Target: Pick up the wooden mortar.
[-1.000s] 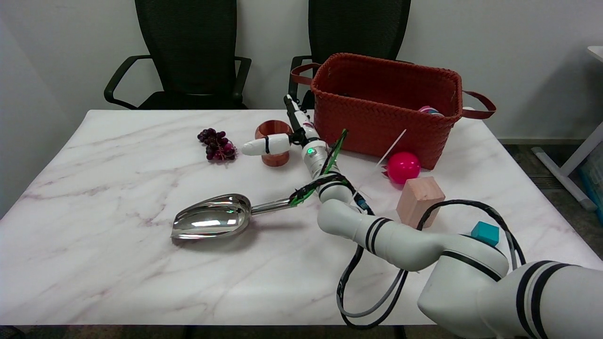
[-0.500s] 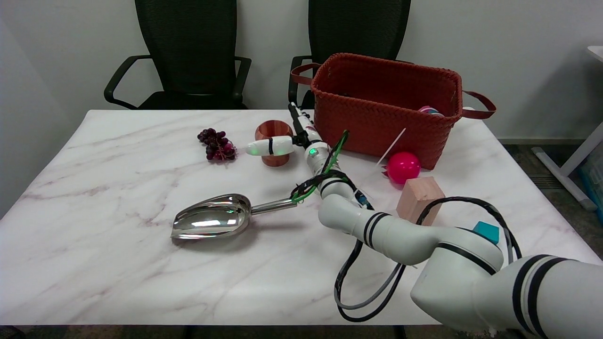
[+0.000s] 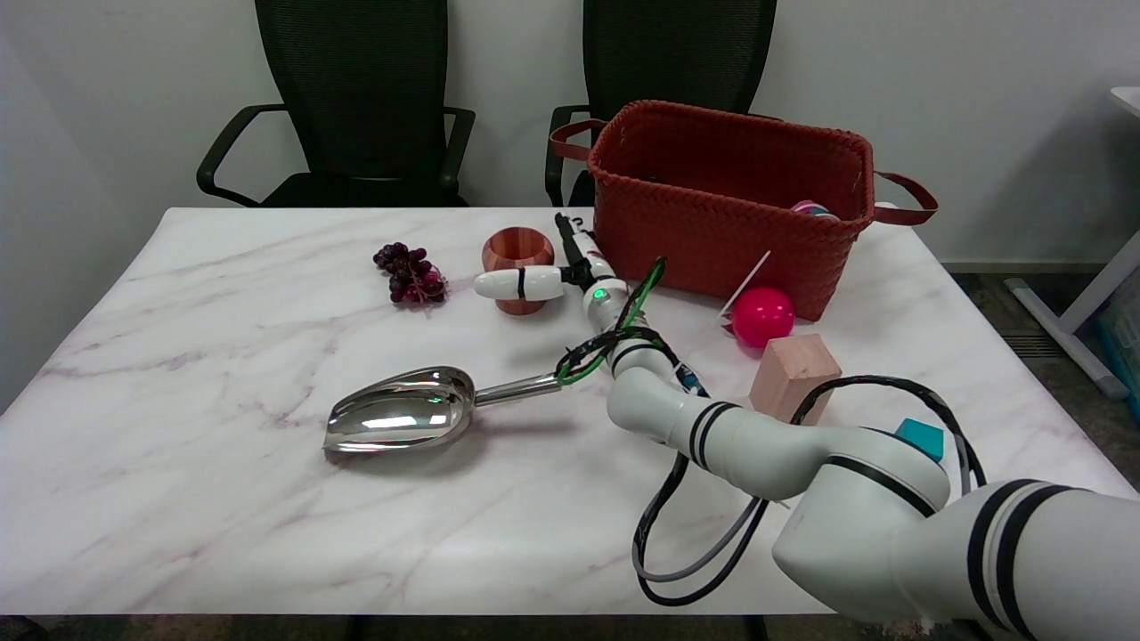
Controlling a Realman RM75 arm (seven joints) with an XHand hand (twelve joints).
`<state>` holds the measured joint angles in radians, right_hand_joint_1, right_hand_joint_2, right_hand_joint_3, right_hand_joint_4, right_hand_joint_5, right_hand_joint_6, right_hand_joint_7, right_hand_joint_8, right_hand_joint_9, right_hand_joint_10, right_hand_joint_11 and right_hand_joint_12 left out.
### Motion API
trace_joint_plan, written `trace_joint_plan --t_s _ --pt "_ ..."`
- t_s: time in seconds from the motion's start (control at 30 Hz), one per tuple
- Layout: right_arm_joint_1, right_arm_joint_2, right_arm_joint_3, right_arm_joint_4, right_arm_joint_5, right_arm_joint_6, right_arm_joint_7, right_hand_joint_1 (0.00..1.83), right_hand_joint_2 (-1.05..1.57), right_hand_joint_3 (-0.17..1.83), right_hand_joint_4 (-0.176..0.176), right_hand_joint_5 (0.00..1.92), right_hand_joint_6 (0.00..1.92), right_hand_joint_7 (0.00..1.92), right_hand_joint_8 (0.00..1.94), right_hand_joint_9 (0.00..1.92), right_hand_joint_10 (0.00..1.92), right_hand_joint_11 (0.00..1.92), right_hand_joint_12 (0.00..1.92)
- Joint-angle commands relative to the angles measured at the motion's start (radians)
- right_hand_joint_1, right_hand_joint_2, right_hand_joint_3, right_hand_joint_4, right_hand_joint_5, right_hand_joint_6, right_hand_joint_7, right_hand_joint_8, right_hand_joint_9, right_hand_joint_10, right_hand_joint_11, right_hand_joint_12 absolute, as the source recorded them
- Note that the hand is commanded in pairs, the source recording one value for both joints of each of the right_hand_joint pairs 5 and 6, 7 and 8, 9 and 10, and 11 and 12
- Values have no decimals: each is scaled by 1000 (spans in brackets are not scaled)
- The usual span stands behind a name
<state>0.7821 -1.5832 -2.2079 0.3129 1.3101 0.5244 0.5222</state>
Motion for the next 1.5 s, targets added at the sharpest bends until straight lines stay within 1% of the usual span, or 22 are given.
trace_joint_plan --t_s 0.03,0.5,0.67,0.83,0.87,0.9,0.93,1.07,1.13,1.17,1.23,1.3,1.33,1.4,1.5 --pt "3 -5 12 -28 7 -25 21 1017 25 -99 0 0 0 0 0 31 31 0 0" --pt "7 -19 5 -26 7 -25 21 1027 61 -130 0 0 0 27 27 78 78 0 0" --pt "4 -24 5 -22 7 -25 21 1045 150 -175 0 0 0 77 77 129 129 0 0" --pt "4 -28 8 -21 7 -19 21 1095 247 -41 0 0 0 165 165 196 196 0 0" --pt "4 -28 8 -21 7 -19 21 1109 278 13 0 0 0 193 193 209 209 0 0" --pt "4 -28 9 -21 7 -19 21 1129 315 128 0 0 0 227 227 232 232 0 0" --pt "3 -28 11 -21 7 -17 21 1134 324 164 0 0 0 245 245 242 242 0 0" --pt "1 -28 12 -18 15 -12 21 1146 391 185 0 0 0 338 338 288 288 0 0" --pt "1 -28 12 -17 17 -11 21 1126 434 221 0 108 108 573 573 369 369 0 0" --pt "1 -28 12 -17 18 -11 21 1141 448 228 0 188 188 644 644 423 423 0 0" --pt "1 -28 12 -17 31 -9 33 1160 492 218 0 388 388 814 814 617 617 24 24" --pt "0 -28 11 -17 46 -5 52 1164 525 199 0 458 458 870 870 696 696 167 167" --pt "-2 -28 8 -17 51 3 62 1168 548 195 0 537 537 926 926 764 764 308 308" --pt "-3 -28 8 -17 51 13 70 1173 567 211 0 638 638 998 998 849 849 461 461" --pt "-6 -28 12 -15 51 14 78 1181 593 206 0 729 729 1041 1041 900 900 584 584"
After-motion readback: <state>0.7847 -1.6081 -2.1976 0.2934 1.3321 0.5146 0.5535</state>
